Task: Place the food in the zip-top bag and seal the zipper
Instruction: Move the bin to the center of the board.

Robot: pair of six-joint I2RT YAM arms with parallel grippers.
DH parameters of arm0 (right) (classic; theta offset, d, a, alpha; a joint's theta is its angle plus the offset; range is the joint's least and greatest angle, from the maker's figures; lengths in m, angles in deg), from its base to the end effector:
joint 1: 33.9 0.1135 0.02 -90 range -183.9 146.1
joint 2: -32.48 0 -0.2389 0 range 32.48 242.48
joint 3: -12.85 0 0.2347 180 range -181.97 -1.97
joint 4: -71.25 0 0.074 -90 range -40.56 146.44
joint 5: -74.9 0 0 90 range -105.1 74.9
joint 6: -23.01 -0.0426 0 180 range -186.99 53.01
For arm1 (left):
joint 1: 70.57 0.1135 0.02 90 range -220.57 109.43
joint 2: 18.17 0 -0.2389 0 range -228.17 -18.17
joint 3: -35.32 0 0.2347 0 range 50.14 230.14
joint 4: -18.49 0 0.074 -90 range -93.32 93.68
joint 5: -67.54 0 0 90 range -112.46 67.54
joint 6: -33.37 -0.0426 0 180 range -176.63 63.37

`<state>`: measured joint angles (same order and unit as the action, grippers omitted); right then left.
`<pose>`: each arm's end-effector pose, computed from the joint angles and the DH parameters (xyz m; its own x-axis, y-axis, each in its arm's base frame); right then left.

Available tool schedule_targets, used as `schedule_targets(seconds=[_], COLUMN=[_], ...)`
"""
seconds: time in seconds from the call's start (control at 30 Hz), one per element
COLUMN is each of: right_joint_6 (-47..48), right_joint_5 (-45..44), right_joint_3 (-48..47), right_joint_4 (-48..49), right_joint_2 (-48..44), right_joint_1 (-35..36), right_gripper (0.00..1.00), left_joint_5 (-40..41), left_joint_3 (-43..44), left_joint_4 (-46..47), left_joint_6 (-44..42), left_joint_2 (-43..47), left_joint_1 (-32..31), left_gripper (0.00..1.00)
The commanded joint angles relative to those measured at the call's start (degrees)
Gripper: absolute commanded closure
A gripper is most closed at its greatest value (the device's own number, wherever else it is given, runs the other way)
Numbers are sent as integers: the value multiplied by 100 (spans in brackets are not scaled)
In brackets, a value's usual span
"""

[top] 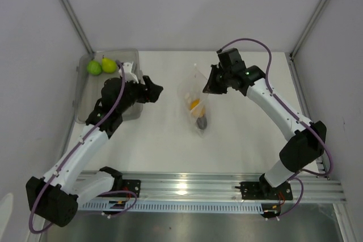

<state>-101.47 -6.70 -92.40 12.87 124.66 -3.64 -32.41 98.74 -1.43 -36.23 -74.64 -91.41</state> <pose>0.2900 0.1764 0.3227 -0.8386 0.1591 -0.5209 -0.1365 0.8645 0.4837 0.2161 -0.0901 0.3150 -0.3736 -0.2251 -0.8999 0.4028 0.8345 -0.3760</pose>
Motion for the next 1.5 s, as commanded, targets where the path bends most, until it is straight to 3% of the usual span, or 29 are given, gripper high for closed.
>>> schedule_targets(seconds=[0.0, 0.13, 0.27, 0.43, 0.67, 0.7, 0.8, 1.3, 1.47], right_joint_6=[108, 161, 222, 249, 266, 266, 266, 249, 257], right_joint_5=[-128, -85, -41, 73, 205, 214, 258, 364, 399], right_joint_3=[-10, 61, 148, 342, 474, 483, 509, 588, 632], right_joint_4=[-99, -169, -178, -108, 59, 77, 121, 253, 288], right_joint_2=[-569, -780, -895, -992, -1000, -983, -957, -886, -877], right_joint_1=[-47, -91, -169, -222, -240, -240, -240, -257, -258], right_gripper=[100, 100, 100, 100, 100, 100, 100, 100, 100], left_joint_5=[1661, 1909, 2393, 1972, 1971, 1928, 1883, 1927, 1822], left_joint_3=[728, 800, 871, 905, 1134, 1265, 1722, 3663, 3736], left_joint_4=[-1290, -1283, -1432, -1423, -1440, -1493, -1827, -2750, -2917], left_joint_6=[-160, -212, -195, -36, -125, -124, -63, -484, -485], left_joint_2=[-583, -936, -1418, -1832, -2420, -2535, -2992, -4776, -5014], left_joint_1=[36, 36, 150, 537, 669, 704, 862, 1091, 1205], left_gripper=[23, 13, 11, 20, 27, 34, 41, 40, 42])
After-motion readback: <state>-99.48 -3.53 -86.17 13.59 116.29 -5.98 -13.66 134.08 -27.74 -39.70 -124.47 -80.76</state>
